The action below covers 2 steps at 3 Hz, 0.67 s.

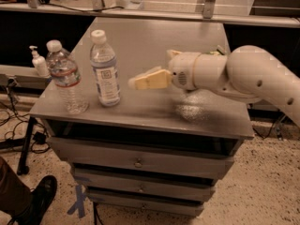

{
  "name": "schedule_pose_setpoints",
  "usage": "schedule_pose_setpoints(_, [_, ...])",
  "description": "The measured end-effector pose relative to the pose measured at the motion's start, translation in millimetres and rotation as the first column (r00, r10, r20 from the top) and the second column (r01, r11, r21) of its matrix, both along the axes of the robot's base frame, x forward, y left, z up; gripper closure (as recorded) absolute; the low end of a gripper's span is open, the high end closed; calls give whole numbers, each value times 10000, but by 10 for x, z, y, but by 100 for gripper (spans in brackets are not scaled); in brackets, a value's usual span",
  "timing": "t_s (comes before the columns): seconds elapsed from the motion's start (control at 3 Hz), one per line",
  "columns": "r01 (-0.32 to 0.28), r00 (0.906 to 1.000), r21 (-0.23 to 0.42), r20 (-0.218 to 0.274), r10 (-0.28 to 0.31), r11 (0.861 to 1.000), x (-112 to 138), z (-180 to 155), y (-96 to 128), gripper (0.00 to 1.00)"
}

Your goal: Move blue plastic bottle near water bottle

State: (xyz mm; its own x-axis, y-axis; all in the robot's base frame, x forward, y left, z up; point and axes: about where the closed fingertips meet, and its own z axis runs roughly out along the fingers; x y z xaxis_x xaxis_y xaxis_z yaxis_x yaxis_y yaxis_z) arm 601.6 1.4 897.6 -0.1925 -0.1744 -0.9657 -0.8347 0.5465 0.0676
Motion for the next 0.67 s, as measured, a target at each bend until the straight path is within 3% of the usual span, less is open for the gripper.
schedule_pose_setpoints(0.33, [1377, 9877, -437, 807, -1339, 9895, 265, 131, -907, 0])
schedule_pose_setpoints(0.67, [2685, 9471, -750, 2024, -2490, 9604, 405, 556, -1780, 0])
